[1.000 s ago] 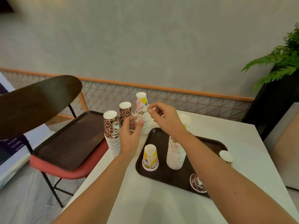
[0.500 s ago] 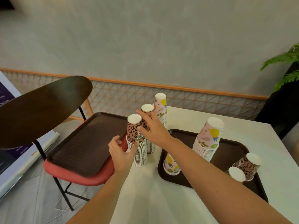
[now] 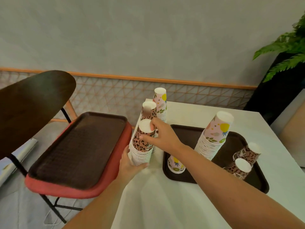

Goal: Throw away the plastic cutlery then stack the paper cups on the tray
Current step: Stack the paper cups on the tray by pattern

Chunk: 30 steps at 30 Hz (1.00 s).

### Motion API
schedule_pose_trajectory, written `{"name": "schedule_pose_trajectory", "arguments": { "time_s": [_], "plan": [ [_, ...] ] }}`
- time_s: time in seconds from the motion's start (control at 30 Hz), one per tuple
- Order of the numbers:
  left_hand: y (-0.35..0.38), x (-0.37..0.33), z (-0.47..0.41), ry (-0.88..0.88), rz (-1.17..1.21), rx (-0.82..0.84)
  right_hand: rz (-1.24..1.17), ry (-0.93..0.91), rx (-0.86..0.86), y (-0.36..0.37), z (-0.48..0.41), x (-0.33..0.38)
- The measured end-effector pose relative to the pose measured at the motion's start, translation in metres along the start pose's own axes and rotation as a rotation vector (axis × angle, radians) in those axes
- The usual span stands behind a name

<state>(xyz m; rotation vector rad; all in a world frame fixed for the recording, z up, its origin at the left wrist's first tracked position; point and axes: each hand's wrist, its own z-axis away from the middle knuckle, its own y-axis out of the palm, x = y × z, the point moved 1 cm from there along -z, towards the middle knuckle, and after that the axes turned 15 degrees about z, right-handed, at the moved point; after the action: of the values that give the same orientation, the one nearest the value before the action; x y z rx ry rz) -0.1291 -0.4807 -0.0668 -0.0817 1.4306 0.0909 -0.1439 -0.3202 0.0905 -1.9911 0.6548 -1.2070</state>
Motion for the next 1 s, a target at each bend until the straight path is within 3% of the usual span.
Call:
{"name": "schedule_pose_trajectory", "arguments": {
  "time_s": [0.27, 0.63, 1.0],
  "plan": [
    [0.009, 0.018, -0.012, -0.026, 0.001, 0.093, -0.131, 0.088, 0.045, -0.014, 0.009, -0.015],
    [0.028, 0.014, 0.011, -0.025, -0.05, 0.068, -0.194, 0.173, 0.003, -0.02, 0.022, -0.02],
    [0.055, -0.005, 0.071, -0.035, 0.057, 0.061, -0.237, 0.031, -0.028, -0.043, 0.047, -0.006]
  ]
}}
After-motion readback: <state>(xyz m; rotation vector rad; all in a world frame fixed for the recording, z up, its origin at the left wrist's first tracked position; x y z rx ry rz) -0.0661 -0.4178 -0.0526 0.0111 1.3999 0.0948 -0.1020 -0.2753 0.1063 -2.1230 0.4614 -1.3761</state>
